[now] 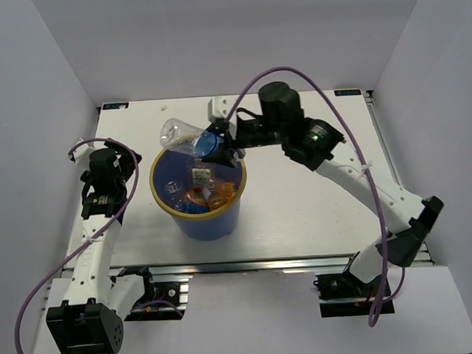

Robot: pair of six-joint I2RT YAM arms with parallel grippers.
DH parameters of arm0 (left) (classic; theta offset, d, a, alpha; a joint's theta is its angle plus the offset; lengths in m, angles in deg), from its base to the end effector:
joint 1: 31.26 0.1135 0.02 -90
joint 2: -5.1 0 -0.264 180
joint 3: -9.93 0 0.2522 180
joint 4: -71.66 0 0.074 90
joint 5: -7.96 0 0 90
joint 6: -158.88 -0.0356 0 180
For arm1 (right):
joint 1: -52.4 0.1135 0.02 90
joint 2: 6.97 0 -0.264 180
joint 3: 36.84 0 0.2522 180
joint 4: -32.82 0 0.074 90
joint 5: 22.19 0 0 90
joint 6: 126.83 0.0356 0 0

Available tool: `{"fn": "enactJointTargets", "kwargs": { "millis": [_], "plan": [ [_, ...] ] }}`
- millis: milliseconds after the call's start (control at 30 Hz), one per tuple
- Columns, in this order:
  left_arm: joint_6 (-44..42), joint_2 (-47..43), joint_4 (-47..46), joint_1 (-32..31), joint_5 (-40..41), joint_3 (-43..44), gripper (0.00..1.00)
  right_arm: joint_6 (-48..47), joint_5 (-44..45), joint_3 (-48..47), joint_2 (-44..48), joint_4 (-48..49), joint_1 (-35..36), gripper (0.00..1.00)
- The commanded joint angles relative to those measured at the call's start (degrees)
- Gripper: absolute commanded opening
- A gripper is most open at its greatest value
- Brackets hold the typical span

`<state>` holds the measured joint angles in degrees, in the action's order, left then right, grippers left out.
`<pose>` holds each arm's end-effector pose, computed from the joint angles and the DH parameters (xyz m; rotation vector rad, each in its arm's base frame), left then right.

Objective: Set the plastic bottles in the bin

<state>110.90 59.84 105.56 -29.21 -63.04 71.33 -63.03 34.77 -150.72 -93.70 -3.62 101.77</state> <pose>0.2133 0.0192 0.3090 -0.9440 1.7857 -0.1029 0.2013 0.2645 0.4754 -1.3954 1.0929 0.7927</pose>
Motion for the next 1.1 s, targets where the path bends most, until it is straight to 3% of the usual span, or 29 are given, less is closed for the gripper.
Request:
{"fn": "enactJointTargets", "kwargs": {
  "millis": [0, 133, 167, 200, 233, 533, 767, 933, 1067],
  "plan": [
    [-0.36, -1.83, 0.69, 0.15, 1.30, 0.53, 0.98, -1.67, 3.15, -5.61, -3.78, -5.53, 3.36, 0.54],
    [-0.36, -2.01, 0.60, 0.24, 2.09, 0.18, 0.98, -2.19, 4.82, -6.67, -5.37, -9.40, 4.95, 0.62],
    [-0.27, -1.83, 0.60, 0.24, 2.09, 0.18, 0.98, -2.19, 5.26, -6.15, -5.28, -9.66, 4.95, 0.68],
    [-0.27, -1.74, 0.60, 0.15, 1.92, 0.26, 0.98, -1.76, 5.35, -5.88, -5.02, -9.58, 4.95, 0.83],
    [-0.27, -1.57, 0.60, 0.15, 2.00, 0.26, 0.98, -1.67, 5.44, -5.53, -4.41, -9.41, 4.95, 0.89],
    [-0.01, -1.74, 0.95, 0.15, 2.00, 0.26, 0.98, 0.35, 4.21, -1.31, -0.28, -4.14, 4.95, 0.89],
    [-0.01, -1.92, 1.57, 0.15, 2.62, 0.26, 0.98, 6.85, 12.02, 3.60, 3.41, 2.62, 3.99, 0.89],
    [-0.01, -2.36, 1.48, 0.24, 2.70, 0.26, 0.98, 16.60, 15.46, 19.31, 13.16, 15.18, -3.03, 0.89],
    [-0.01, -2.18, 1.48, 0.15, 2.88, 0.26, 0.98, 30.28, 13.88, 36.71, 22.74, 26.61, -16.91, 0.89]
  ]
}}
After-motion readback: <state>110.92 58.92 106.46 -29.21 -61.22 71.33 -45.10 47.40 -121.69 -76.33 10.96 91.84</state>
